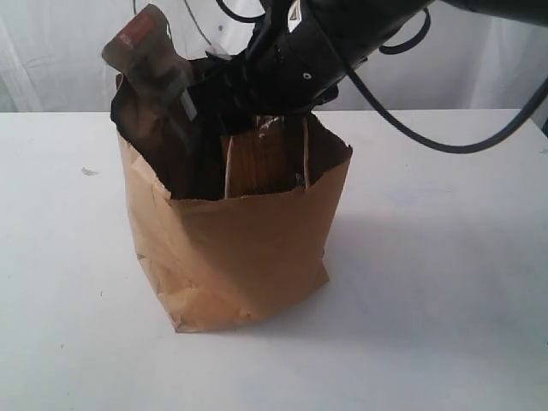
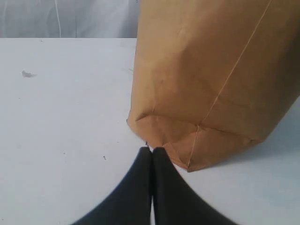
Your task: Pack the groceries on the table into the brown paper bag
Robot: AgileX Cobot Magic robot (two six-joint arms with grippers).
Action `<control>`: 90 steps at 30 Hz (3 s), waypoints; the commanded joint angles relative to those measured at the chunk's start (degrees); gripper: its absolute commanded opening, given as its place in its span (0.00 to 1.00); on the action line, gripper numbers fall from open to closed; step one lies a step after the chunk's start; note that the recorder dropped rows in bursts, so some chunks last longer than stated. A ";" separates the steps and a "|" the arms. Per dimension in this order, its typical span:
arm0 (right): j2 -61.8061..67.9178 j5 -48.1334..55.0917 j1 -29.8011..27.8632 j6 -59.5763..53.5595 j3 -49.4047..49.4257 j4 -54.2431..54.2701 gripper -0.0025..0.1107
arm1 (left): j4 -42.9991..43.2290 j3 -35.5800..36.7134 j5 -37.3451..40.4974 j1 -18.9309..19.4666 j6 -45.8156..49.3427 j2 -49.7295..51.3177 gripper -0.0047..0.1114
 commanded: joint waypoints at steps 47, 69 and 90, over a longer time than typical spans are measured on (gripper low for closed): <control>-17.67 -8.12 -0.04 -3.85 -0.11 -0.60 0.62 | -0.60 0.27 -0.13 0.27 0.16 -0.30 0.04; -17.37 24.93 5.34 -40.99 -0.15 18.34 0.60 | -0.60 0.27 -0.13 0.27 0.16 -0.30 0.04; -3.42 14.49 13.68 -41.70 -0.92 9.24 0.59 | -0.60 0.27 -0.13 0.27 0.16 -0.30 0.04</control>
